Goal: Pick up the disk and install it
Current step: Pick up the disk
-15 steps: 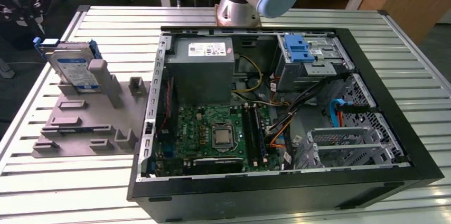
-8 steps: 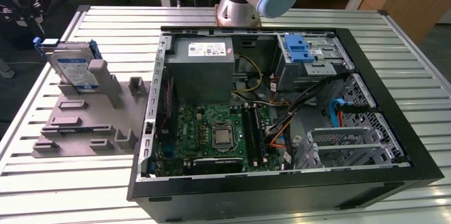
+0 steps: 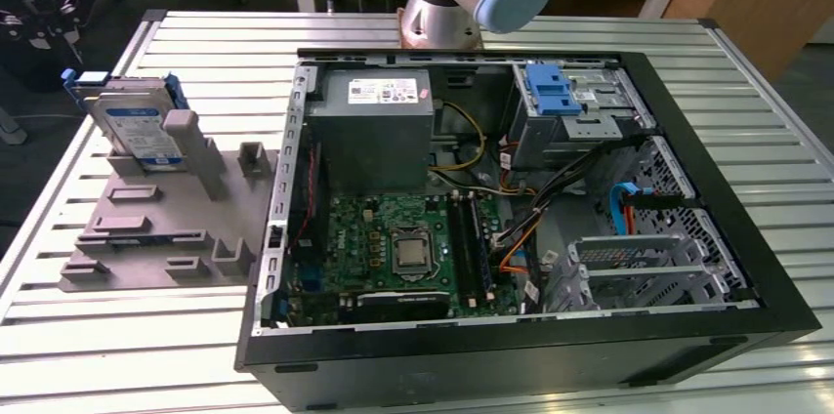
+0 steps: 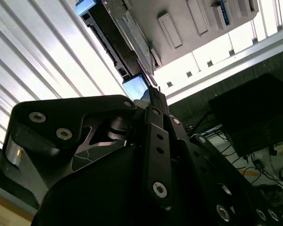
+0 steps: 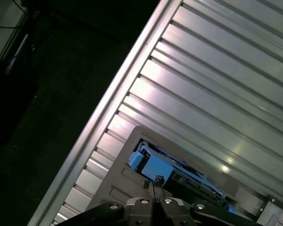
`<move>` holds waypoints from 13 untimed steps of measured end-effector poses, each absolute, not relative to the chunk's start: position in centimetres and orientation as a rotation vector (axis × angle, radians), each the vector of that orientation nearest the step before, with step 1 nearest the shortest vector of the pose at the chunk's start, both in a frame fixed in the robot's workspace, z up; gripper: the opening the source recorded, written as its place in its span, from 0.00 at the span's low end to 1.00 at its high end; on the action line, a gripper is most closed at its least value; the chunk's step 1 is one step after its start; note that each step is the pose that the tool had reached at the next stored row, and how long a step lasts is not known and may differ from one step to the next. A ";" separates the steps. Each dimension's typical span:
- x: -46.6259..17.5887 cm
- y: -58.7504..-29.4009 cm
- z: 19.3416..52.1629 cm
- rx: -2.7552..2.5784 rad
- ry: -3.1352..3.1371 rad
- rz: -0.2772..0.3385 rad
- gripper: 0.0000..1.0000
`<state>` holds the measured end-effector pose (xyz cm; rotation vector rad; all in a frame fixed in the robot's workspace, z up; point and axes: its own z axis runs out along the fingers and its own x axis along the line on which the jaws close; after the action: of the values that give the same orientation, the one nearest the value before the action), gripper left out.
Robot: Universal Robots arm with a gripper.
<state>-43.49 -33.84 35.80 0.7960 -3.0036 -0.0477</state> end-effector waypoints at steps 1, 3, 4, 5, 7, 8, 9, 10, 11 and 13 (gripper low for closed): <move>-43.5 -33.8 35.8 0.804 -3.001 -0.048 0.11; -43.5 -33.8 35.8 0.820 -2.997 -0.047 0.11; -43.5 -33.8 35.8 0.828 -2.995 -0.047 0.11; -43.5 -33.8 35.8 0.835 -2.992 -0.047 0.11; -43.5 -33.8 35.8 0.852 -2.988 -0.047 0.11; -43.6 -33.8 35.8 0.860 -2.985 -0.046 0.11; -43.6 -33.8 35.8 0.869 -2.983 -0.046 0.11; -43.6 -33.8 35.8 0.880 -2.979 -0.046 0.11; -43.6 -33.8 35.8 0.892 -2.976 -0.046 0.11; -43.6 -33.8 35.8 0.916 -2.969 -0.045 0.11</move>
<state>-43.60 -33.84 35.80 0.9157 -2.9690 -0.0451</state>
